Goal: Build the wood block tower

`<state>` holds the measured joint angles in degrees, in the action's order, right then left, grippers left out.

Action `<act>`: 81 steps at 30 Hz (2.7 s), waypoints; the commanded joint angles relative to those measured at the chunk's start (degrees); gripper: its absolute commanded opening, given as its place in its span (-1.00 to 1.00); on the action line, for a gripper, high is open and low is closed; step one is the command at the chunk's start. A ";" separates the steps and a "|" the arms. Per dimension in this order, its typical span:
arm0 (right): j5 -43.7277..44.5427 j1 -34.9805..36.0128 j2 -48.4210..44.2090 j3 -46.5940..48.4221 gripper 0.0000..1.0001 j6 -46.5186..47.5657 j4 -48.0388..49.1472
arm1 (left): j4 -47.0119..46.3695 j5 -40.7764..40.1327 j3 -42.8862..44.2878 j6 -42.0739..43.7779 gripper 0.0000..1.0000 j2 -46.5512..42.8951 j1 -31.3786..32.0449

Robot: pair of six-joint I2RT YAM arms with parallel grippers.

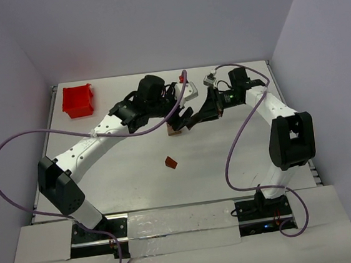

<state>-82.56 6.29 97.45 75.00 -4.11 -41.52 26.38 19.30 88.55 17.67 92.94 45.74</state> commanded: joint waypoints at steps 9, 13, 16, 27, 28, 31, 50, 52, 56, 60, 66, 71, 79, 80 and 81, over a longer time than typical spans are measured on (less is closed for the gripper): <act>-1.02 0.30 0.99 -0.52 -0.97 -11.44 9.31 | -1.71 -1.03 5.79 -2.20 0.62 3.96 2.16; -1.02 0.30 0.99 -0.59 -0.96 -12.38 10.20 | -1.12 -1.08 6.84 -2.32 0.58 4.98 2.18; -1.22 0.30 0.90 -0.58 -0.97 -12.59 10.23 | -1.16 -1.36 6.72 -2.35 0.54 5.32 2.18; -0.84 0.22 1.27 -0.91 -0.82 -13.16 10.80 | 0.56 -0.90 5.78 -0.02 -0.16 4.62 2.16; -0.80 0.22 1.36 -0.89 -0.75 -13.33 10.95 | 1.12 -0.45 5.91 0.26 -0.22 4.64 2.16; -0.35 0.30 1.52 -0.37 -0.34 -13.45 11.02 | 3.41 1.44 6.02 1.63 -0.52 4.53 2.07; 21.04 -8.11 6.24 16.43 0.99 19.17 -14.39 | 18.84 11.46 12.13 17.95 -1.00 10.80 -8.51; 23.16 -8.07 5.96 16.25 0.99 20.66 -14.97 | 19.00 10.36 12.53 19.46 -1.00 12.09 -8.63; 25.27 -8.04 5.27 16.63 0.99 21.92 -14.71 | 19.03 9.35 13.47 22.01 -1.00 14.38 -9.09; 25.86 -8.04 4.68 16.97 0.99 22.04 -14.19 | 19.01 10.28 15.85 23.36 -1.00 16.71 -9.97; 25.61 -8.04 4.17 16.14 0.99 21.95 -13.85 | 18.12 11.88 18.75 23.56 -1.00 19.45 -11.02; 25.27 -8.01 3.74 16.02 0.99 22.28 -13.97 | 16.10 13.03 18.47 22.88 -0.96 20.03 -11.18; 24.73 -7.96 3.80 16.21 0.99 22.57 -14.20 | 16.33 14.96 18.78 22.94 -0.92 21.06 -11.31; 24.68 -7.96 3.86 16.28 0.99 22.57 -14.20 | 16.33 14.92 18.65 22.94 -0.92 21.11 -11.35; 24.65 -7.91 3.89 16.36 0.99 22.57 -14.20 | 16.29 14.94 18.49 22.94 -0.91 21.14 -11.43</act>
<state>-56.84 -2.02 103.26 89.27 17.50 -55.13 44.40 31.17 104.66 39.70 113.60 34.50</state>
